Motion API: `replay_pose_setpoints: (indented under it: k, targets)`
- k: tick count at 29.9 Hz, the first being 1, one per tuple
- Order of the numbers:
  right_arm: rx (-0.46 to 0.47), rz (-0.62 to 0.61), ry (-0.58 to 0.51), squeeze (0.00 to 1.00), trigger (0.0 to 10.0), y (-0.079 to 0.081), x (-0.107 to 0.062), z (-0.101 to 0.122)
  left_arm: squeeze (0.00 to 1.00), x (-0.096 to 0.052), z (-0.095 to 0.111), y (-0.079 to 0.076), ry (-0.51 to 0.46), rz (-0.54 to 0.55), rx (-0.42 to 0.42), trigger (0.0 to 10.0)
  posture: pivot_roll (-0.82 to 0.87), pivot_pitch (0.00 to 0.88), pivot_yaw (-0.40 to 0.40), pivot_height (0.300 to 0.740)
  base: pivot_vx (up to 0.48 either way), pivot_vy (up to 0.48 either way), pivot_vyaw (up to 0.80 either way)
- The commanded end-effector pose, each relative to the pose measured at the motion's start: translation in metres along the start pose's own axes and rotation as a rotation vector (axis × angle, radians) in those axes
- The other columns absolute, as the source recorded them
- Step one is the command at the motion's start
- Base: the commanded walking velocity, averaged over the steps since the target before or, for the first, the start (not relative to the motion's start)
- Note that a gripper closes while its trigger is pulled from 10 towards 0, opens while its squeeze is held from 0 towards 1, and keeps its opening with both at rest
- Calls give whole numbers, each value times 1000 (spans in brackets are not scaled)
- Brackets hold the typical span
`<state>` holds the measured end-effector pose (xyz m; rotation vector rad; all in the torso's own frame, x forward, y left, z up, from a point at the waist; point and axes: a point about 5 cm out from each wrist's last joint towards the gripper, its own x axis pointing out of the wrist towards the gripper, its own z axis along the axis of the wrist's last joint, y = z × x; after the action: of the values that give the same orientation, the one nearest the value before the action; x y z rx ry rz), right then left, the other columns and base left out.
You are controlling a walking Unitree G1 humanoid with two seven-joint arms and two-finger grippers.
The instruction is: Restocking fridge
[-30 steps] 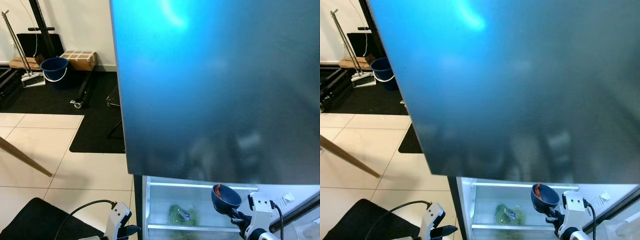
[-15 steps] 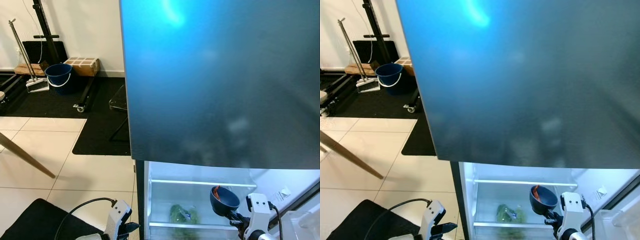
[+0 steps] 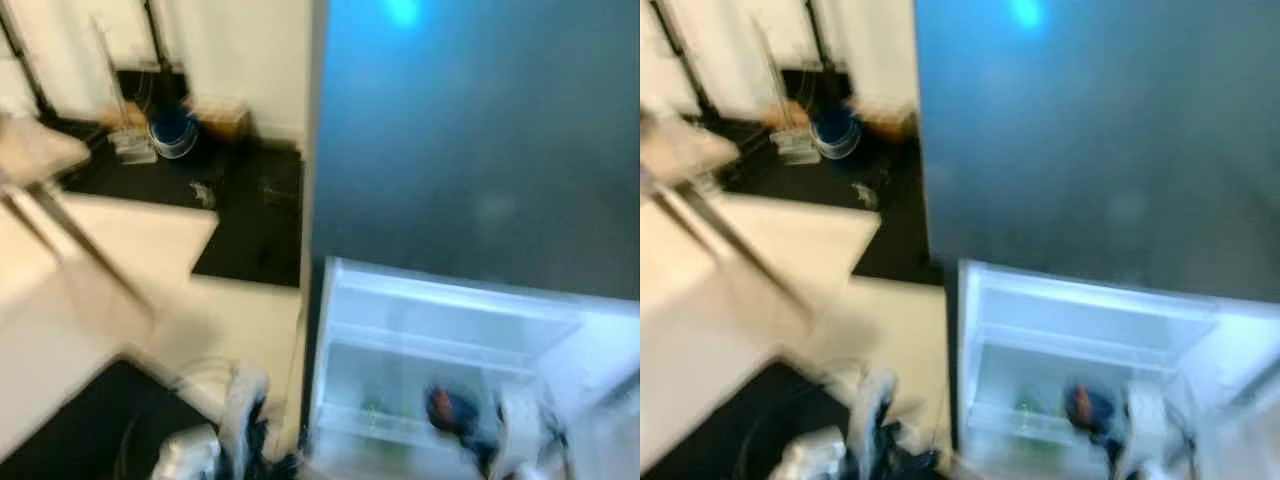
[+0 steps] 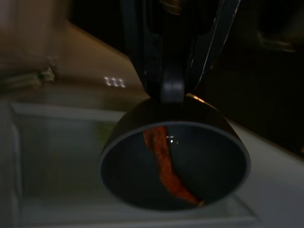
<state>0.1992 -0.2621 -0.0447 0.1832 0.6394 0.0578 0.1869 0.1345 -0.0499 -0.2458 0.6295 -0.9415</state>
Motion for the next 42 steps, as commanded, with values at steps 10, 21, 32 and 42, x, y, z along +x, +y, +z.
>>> replay_pose_setpoints:
  k: [10, 21, 32, 42]
  targets:
    - [1, -29, 31, 0, 10000, -3, -4, -8, 0, 6, 24, 9, -50, 56, 70, 10000, 76, 0, -32, 740, 0, 0, 0]
    - [1, -53, -46, 0, 10000, -4, 2, 11, 0, 14, 46, 9, -95, 29, 167, 10000, 76, 0, -31, 740, 0, 0, 0]
    - [-12, -39, -85, 0, 10000, 0, 7, 20, 0, 18, 53, 6, -102, 6, 222, 10000, 74, 0, -27, 740, 0, 0, 0]
    - [60, -50, -239, 0, 10000, -4, 11, 53, 0, 21, 73, -1, -150, -77, 377, 10000, 79, 0, -24, 740, 0, 0, 0]
